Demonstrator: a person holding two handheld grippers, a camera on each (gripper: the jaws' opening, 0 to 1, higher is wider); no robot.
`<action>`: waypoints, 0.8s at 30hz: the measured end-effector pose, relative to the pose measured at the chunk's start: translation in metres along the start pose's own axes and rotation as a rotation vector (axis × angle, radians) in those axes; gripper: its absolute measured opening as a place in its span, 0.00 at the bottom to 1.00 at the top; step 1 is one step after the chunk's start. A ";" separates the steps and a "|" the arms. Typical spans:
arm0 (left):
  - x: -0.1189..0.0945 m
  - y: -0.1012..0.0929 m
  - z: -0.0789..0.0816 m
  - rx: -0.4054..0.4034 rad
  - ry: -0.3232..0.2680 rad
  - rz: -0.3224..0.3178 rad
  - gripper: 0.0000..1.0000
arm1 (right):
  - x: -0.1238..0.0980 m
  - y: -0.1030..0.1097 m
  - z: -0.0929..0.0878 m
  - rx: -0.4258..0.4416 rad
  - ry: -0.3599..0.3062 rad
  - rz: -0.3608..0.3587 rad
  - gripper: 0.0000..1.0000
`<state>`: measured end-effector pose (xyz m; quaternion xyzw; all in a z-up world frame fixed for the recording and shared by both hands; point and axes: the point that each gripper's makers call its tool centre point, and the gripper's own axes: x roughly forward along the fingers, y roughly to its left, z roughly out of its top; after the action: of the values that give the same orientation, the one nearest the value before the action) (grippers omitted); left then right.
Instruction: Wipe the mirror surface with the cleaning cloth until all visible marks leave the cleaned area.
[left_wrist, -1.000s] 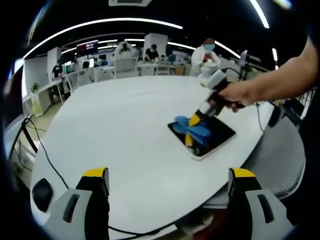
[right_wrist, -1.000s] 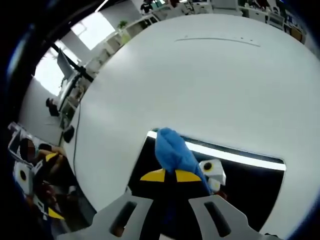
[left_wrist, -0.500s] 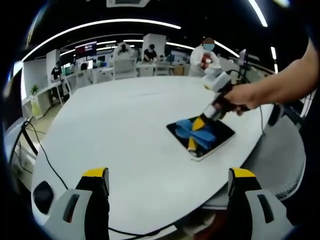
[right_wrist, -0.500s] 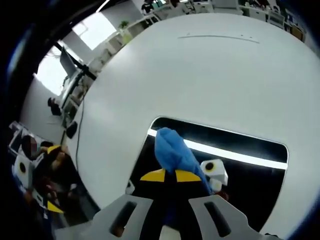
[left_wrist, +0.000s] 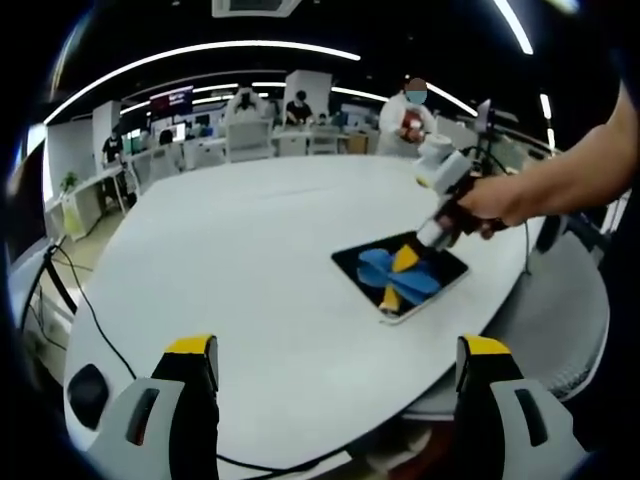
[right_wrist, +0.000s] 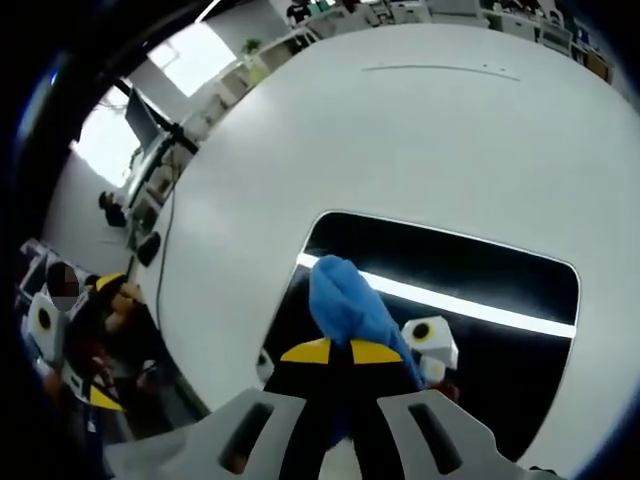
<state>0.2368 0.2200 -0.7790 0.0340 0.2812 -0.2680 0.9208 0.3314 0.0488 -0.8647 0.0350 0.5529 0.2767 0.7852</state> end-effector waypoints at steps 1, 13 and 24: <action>-0.001 0.000 0.000 0.001 0.001 0.001 0.99 | 0.000 0.000 -0.001 -0.001 0.001 0.000 0.00; -0.005 -0.003 -0.005 -0.007 0.000 0.013 0.99 | -0.002 0.004 -0.010 -0.008 0.006 0.000 0.00; -0.006 -0.005 -0.006 -0.002 -0.002 0.019 0.99 | -0.003 0.011 -0.023 -0.022 0.014 0.006 0.00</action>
<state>0.2272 0.2201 -0.7809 0.0354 0.2803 -0.2588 0.9237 0.3065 0.0507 -0.8672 0.0259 0.5553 0.2853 0.7807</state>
